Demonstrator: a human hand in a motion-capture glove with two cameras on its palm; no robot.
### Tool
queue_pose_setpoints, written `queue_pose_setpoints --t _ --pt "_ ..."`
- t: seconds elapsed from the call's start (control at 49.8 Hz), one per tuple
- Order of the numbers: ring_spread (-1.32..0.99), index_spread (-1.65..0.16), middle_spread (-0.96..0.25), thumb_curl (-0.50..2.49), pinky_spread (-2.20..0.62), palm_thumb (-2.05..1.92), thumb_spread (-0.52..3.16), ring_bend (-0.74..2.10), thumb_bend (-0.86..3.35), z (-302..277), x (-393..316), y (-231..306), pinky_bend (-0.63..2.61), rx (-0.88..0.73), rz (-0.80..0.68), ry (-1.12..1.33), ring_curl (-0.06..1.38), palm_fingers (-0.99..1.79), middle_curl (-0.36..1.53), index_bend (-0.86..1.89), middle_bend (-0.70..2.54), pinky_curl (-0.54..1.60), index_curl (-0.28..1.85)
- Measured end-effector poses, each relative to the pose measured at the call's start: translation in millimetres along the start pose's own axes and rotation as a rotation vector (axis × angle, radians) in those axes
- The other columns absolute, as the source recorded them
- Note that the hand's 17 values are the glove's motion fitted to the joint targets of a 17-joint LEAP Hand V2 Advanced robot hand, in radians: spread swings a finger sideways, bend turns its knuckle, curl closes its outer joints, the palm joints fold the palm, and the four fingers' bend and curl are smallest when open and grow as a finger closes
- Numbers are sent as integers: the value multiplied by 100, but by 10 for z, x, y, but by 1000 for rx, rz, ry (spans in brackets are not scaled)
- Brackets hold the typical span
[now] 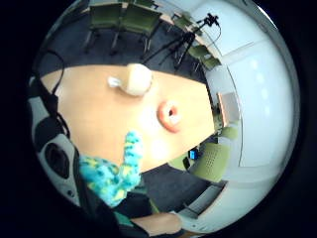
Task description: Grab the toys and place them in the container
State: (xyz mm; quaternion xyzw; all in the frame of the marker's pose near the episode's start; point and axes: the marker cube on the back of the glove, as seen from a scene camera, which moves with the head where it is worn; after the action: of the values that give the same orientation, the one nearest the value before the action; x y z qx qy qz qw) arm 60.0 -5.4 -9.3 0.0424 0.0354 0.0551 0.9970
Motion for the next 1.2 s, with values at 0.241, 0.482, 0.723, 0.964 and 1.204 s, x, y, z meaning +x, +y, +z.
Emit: queue_pose_setpoints --t 0.241,0.482,0.723,0.964,1.204 --pt "-36 -37 -38 74 -48 66 89 127 23 -673 -1688 -212 90 109 -174 -29 52 117 68 18 67 45 39" --pt "-35 -38 -38 83 -48 66 87 128 22 -623 -3183 -118 89 72 -371 -138 51 117 71 18 68 45 43" --pt "-35 -38 -38 91 -48 65 86 129 21 -590 -3268 -712 90 31 -513 -345 50 116 73 17 68 45 48" --pt "-37 -38 -37 93 -49 52 87 123 11 -180 -3397 -766 93 -97 -410 -245 47 94 71 8 60 45 50" --pt "-10 -30 -8 56 -15 -10 101 79 -10 -305 -3811 -224 124 -74 -515 -163 30 -11 56 5 20 49 34"
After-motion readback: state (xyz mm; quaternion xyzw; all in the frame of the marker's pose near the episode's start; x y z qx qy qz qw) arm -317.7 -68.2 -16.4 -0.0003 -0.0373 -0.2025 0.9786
